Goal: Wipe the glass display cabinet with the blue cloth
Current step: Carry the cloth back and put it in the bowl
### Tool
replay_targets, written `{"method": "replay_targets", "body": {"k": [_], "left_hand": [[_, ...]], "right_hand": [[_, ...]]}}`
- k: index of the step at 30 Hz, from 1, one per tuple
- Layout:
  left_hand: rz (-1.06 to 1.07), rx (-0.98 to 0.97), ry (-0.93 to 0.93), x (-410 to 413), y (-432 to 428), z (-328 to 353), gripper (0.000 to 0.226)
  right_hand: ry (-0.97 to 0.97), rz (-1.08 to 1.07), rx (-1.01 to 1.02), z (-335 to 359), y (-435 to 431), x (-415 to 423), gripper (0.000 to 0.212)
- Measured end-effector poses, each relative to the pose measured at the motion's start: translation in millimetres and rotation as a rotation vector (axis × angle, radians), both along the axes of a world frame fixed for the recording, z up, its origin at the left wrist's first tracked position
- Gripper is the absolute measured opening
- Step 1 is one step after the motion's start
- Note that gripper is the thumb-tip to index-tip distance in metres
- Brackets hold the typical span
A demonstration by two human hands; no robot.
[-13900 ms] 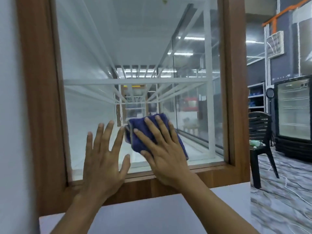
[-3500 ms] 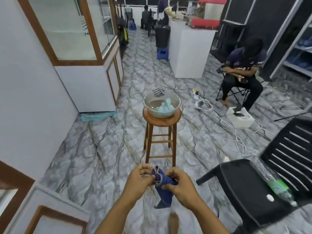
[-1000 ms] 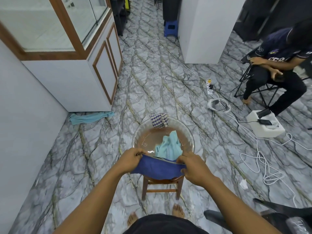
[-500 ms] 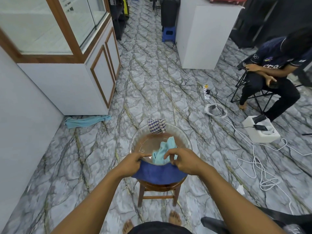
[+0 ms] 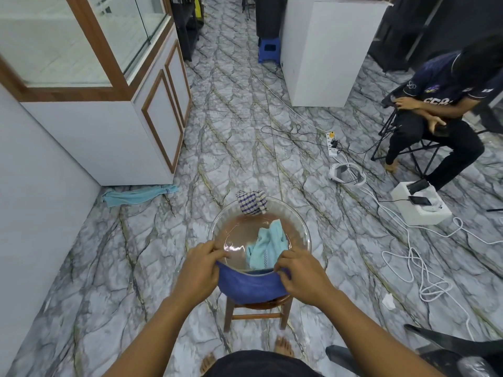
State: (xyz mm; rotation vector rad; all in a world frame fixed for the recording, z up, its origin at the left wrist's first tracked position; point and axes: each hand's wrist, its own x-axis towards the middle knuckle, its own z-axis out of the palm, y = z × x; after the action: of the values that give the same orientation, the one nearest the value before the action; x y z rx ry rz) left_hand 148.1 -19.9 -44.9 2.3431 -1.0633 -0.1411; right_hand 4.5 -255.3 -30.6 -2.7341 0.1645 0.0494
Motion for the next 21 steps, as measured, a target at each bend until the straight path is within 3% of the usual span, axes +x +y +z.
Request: {"method": "replay_targets", "body": {"k": [3, 6, 8, 21], "left_hand": [[-0.221, 0.052, -0.109, -13, 6, -3, 0.019], [-0.331, 0.293, -0.134, -18, 8, -12, 0.036], [-0.343, 0.352, -0.130, -18, 5, -14, 0.041], [-0.344, 0.407, -0.121, -23, -4, -1, 0.044]], "right_hand": [[0.087, 0.069, 0.031, 1, 4, -9, 0.029], [0.137, 0.100, 0.028, 0, 4, -10, 0.035], [0.164, 0.097, 0.020, 0, 3, -8, 0.036], [0.205, 0.176, -0.036, 13, 9, -7, 0.034]]}}
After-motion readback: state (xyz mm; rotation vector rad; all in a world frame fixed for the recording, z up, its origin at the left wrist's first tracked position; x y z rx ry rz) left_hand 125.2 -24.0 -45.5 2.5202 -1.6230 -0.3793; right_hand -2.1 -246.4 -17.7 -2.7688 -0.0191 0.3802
